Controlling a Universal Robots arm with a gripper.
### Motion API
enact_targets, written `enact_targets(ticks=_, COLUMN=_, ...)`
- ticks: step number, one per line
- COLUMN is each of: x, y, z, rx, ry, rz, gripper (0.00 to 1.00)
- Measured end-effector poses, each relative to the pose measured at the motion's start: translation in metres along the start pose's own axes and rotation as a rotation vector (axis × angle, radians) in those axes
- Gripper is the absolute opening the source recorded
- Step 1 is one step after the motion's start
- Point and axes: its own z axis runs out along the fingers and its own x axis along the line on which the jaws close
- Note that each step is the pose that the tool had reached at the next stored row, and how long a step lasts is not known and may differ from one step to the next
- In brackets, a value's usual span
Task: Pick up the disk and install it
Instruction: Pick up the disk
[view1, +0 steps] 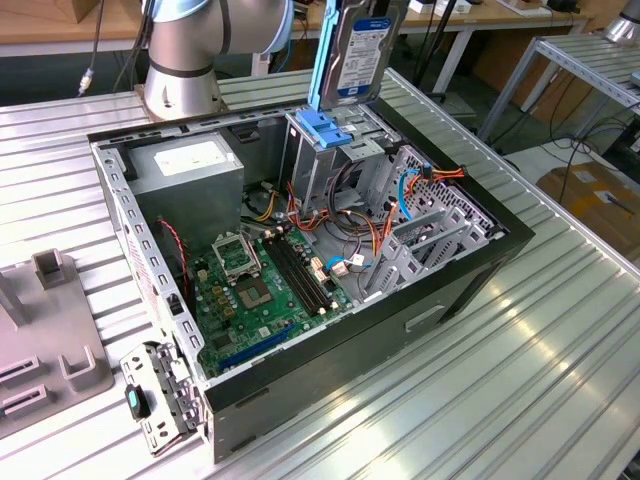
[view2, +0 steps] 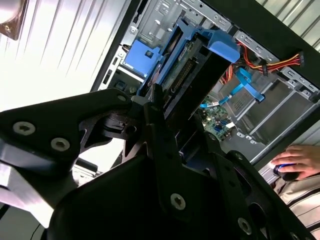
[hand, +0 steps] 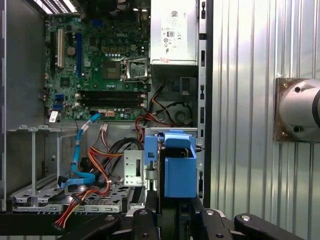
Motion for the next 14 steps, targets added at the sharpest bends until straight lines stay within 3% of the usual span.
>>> enact_targets(ticks=9, x=0.0205, y=0.0003, z=-0.0002, rx=0.0000, ry=0.0000, rz=0.000, gripper=0.35)
enact_targets(ticks=14, x=0.0375, y=0.0005, z=-0.0004, rx=0.0000, ry=0.0002, rz=0.000, gripper=0.35)
